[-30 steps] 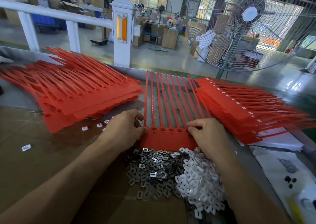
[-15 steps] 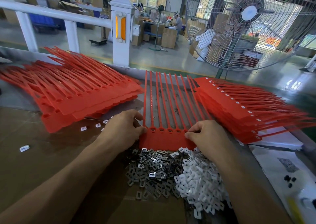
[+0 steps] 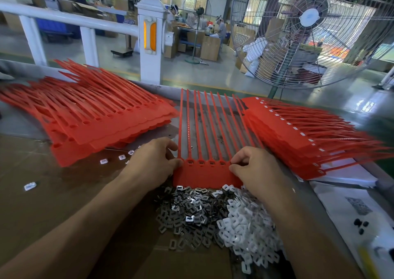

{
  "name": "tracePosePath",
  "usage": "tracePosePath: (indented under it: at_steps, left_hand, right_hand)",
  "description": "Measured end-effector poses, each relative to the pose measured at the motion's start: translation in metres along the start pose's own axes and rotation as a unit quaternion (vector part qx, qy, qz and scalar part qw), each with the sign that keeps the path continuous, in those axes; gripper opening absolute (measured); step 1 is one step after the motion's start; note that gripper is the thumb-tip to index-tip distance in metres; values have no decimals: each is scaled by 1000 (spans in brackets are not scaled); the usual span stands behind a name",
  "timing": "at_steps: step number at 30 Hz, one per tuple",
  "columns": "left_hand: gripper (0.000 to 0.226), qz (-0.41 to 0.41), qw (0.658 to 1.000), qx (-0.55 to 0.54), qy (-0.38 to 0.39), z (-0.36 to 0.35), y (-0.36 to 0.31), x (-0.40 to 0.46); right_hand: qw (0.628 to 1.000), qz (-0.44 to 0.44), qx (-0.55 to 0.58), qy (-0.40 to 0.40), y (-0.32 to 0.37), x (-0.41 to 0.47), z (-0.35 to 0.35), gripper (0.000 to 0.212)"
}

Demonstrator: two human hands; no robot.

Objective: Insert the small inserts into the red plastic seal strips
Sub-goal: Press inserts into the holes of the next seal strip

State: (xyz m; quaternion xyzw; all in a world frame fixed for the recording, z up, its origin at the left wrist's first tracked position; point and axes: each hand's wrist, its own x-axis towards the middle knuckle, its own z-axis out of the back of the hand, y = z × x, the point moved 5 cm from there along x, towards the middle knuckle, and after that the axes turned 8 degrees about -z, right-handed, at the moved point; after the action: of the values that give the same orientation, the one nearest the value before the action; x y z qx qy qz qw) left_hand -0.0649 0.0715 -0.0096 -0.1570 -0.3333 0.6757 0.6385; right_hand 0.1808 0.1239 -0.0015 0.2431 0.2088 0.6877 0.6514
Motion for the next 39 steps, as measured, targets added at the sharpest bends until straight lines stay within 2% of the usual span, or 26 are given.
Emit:
tracePosePath:
  at_steps: [5,8,15,28,39]
  left_hand:
    - [39,3,1000,-2,2,0,0,-1]
    - [40,5,1000,-2,2,0,-1,-1]
    - [40,7,1000,0,2,1,-2,-1]
    - [39,7,1000,-4,0,-1,0,0]
    - [41,3,1000,1,6,-2,1,1]
  right_hand:
    - [993,-24,112,-11,-14,7,17,11]
    - [988,-61,140,-34,-28,14,27,11]
    - [990,-57,130,-26,-30,17,22,15]
    - [997,-53,55,-10,-26,19,11,10]
    - [998,-51,12,-26,-18,16,11,14]
